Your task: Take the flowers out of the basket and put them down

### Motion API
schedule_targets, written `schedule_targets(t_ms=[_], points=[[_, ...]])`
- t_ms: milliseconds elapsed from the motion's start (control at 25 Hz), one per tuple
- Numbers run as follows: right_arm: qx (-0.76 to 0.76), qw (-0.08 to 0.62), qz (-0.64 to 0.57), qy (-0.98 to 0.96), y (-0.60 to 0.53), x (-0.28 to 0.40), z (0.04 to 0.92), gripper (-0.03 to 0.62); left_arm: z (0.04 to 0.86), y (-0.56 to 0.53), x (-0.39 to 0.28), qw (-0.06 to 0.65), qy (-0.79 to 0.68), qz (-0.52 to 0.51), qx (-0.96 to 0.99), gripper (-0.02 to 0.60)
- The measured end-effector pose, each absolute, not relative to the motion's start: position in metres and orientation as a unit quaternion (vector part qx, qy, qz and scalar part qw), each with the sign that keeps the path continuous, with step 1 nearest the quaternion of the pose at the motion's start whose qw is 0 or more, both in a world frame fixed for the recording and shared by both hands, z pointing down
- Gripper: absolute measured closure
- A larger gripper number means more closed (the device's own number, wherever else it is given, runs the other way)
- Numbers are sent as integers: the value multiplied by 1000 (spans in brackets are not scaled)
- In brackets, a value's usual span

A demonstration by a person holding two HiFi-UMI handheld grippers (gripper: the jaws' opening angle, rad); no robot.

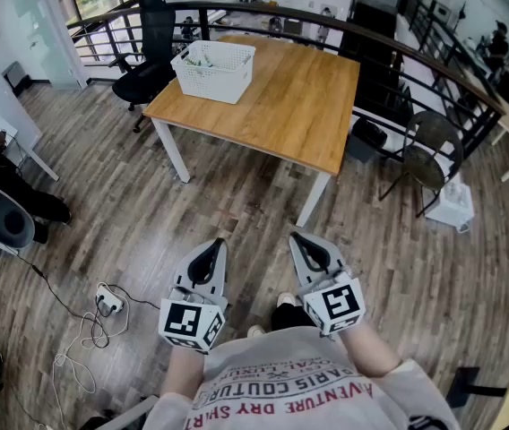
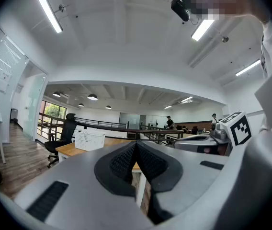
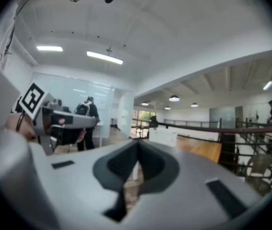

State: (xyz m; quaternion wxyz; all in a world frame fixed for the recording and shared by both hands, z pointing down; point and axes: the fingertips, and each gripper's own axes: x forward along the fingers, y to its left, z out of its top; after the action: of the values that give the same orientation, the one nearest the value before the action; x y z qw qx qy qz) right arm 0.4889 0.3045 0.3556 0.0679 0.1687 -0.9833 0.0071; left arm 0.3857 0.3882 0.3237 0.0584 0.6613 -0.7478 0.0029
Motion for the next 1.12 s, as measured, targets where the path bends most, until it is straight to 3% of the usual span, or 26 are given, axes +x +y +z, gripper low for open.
schedule_targets(t_ms=[720, 1120], points=[[145, 94, 24, -985, 311, 447, 376, 565, 332, 398, 351, 66, -756, 6, 651, 560], [109, 116, 52, -986, 280, 381, 403, 565, 353, 376, 287, 89, -783, 7, 615, 560]])
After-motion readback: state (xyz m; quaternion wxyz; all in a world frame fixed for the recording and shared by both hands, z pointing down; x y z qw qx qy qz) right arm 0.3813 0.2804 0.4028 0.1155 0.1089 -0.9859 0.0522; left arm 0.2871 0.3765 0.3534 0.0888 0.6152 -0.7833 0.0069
